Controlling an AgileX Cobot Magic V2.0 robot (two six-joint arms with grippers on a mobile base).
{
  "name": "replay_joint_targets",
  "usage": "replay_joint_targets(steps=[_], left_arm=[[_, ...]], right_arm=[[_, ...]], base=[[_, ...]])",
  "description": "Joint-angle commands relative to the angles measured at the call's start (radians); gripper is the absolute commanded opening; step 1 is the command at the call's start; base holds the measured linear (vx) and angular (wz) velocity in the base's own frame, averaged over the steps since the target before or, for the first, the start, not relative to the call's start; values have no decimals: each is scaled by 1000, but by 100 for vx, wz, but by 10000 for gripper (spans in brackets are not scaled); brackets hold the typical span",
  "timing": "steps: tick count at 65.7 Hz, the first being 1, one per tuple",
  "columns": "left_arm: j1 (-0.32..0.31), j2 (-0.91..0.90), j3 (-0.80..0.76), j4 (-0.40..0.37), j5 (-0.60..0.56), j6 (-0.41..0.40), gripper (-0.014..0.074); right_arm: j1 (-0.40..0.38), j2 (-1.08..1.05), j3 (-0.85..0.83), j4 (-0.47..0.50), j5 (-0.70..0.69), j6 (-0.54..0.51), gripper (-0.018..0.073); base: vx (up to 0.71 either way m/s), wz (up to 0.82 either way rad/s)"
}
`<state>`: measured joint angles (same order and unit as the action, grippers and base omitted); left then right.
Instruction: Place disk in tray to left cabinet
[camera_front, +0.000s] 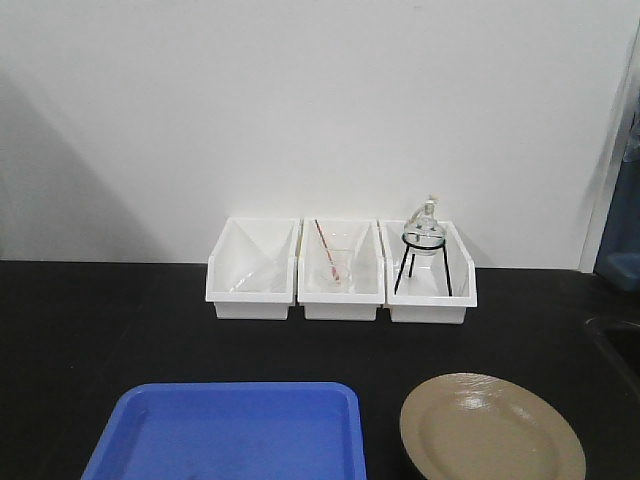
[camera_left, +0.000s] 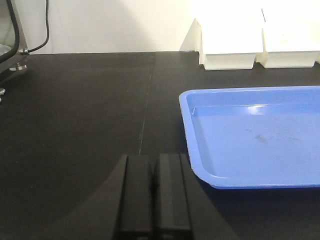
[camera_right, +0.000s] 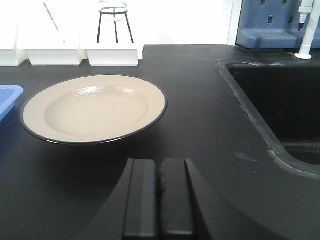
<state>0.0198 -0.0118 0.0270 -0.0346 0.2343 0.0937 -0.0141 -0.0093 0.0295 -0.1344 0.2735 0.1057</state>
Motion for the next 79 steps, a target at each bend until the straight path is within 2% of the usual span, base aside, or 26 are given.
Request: replay_joint_targets(steps=[1, 45, 63, 70, 79], left_arm=[[3, -16, 20, 0, -84, -10, -3], [3, -16, 20, 6, -113, 1, -3], [3, -16, 19, 5, -228, 1, -3], [3, -16, 19, 5, -318, -4, -3], [3, -16, 18, 5, -429, -7, -3]], right_arm=[[-7, -13, 22, -15, -76, -10, -6], [-7, -13, 22, -28, -79, -15, -6], [-7, -13, 22, -26, -113, -8, -6], [-7, -13, 21, -28, -136, -8, -6], [-6, -12, 21, -19, -266, -7, -6]], base=[[0, 0], [0, 0], [0, 0], [0, 0], [0, 0]])
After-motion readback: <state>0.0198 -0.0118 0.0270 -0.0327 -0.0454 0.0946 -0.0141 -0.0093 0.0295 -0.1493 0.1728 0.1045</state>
